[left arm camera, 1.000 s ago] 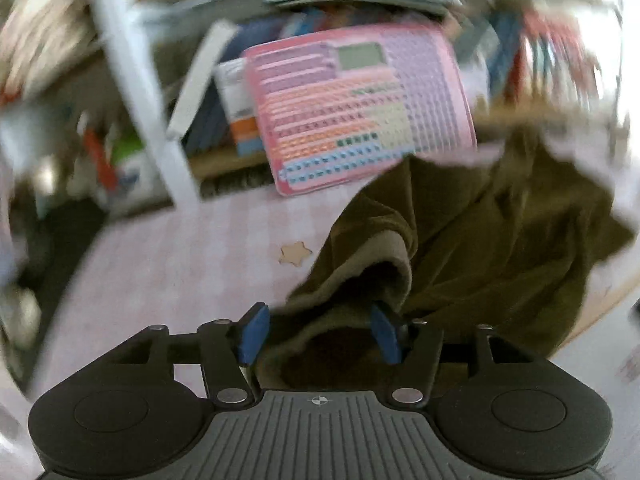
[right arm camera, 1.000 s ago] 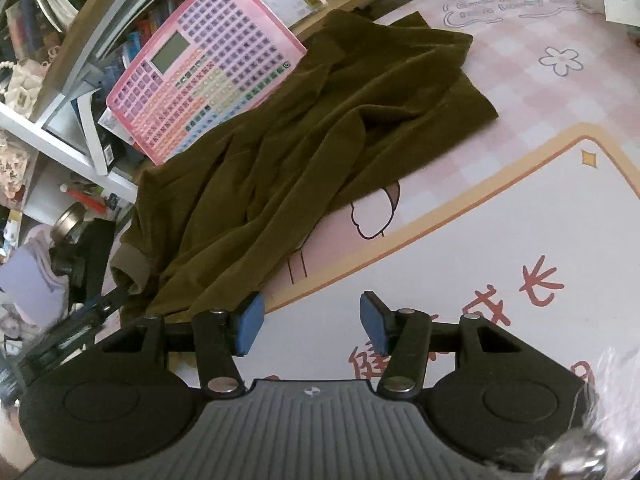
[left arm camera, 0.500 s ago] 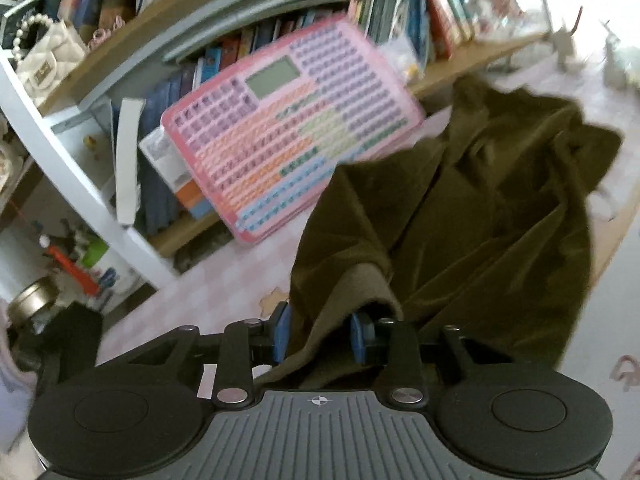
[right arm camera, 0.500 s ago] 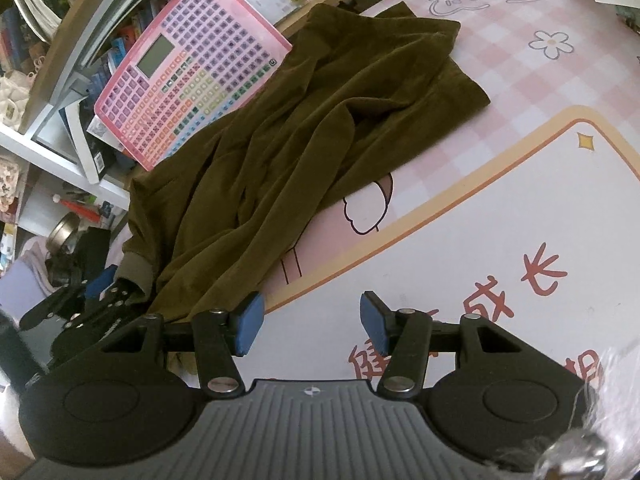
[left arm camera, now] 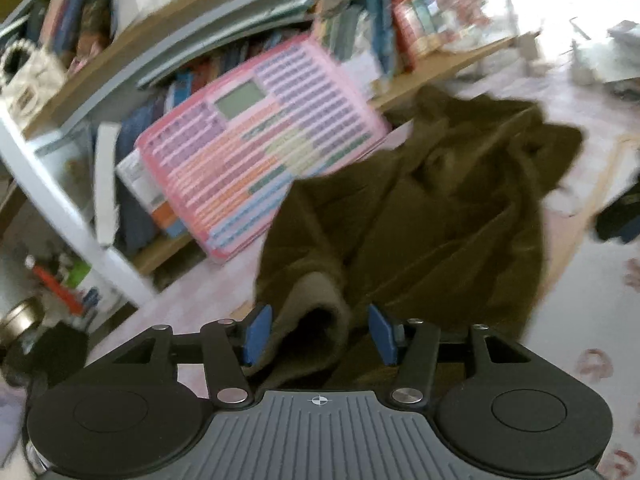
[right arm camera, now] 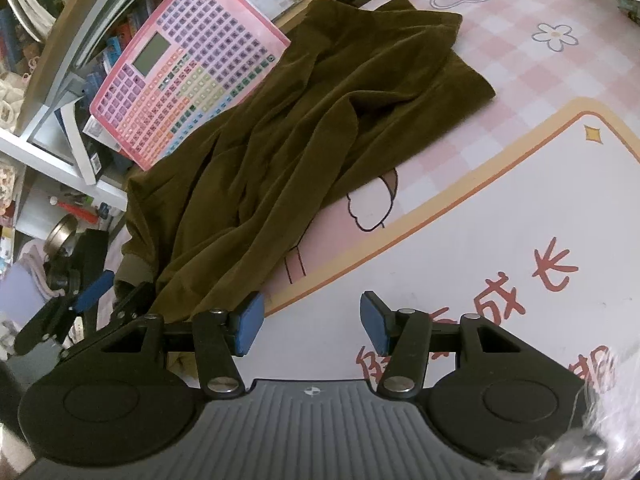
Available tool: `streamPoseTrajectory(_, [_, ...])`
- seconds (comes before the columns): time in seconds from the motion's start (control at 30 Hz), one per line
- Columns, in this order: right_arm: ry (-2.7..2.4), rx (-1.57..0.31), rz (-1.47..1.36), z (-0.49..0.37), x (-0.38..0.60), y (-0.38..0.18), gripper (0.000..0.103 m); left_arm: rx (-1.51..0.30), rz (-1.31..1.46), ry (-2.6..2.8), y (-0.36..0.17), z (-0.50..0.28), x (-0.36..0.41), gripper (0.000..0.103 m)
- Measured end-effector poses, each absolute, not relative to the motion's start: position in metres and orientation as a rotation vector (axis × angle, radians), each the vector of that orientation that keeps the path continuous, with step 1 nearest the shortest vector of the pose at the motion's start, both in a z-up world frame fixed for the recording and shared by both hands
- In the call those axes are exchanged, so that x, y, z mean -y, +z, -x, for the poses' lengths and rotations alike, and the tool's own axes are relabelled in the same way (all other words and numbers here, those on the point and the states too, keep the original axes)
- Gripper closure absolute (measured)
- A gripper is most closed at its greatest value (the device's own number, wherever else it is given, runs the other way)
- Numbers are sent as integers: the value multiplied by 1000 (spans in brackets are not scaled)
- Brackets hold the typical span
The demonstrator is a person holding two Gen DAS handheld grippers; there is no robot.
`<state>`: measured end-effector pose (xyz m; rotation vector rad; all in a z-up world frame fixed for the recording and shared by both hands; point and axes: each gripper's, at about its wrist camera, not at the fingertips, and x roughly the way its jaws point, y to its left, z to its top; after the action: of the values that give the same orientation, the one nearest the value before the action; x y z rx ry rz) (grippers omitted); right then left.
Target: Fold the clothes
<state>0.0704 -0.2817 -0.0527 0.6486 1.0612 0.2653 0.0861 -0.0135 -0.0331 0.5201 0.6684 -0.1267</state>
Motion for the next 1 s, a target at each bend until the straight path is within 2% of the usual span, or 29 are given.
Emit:
streamPoseTrajectory(0.03, [258,-1060,-650,-70,283,-53,52,-678,-507,-115,-34,-89,8,64])
streamPoseTrajectory(0.07, [250,-1059,-652,-68,284,-52,52,-683,-489,-115,-33,-90,3,79])
streamPoseTrajectory(0.1, [244,-1055,-654,-67,286,-52,52,-681,-437,-117,-27,-91,-8,87])
streamPoseTrajectory(0.13, [238,-1052,-656,-66,287,-51,52,-676,-376,-119,-20,-92,-20,92])
streamPoseTrajectory(0.23, [217,-1043,-670,-62,293,-51,52,-644,-75,-78,5,-102,-74,95])
streamPoseTrajectory(0.3, [205,-1043,-685,-61,296,-51,52,-631,186,-9,13,-116,-122,93])
streamPoseTrajectory(0.4, [204,-1043,-691,-60,296,-51,52,-690,478,173,-3,-143,-181,88])
streamPoseTrajectory(0.43, [208,-1042,-688,-61,295,-51,52,-727,476,243,-10,-149,-189,88])
streamPoseTrajectory(0.53, [224,-1039,-671,-61,293,-48,52,-817,438,414,-27,-156,-205,80])
streamPoseTrajectory(0.6, [230,-1034,-663,-60,295,-47,52,-795,449,409,-29,-141,-204,66])
streamPoseTrajectory(0.67, [222,-1038,-668,-61,300,-49,52,-788,433,401,-29,-126,-198,58])
streamPoseTrajectory(0.9, [220,-1039,-670,-73,314,-52,52,-791,471,369,-29,-70,-170,57])
streamPoseTrajectory(1.0, [236,-1028,-660,-82,319,-50,52,-796,496,364,-30,-52,-155,53])
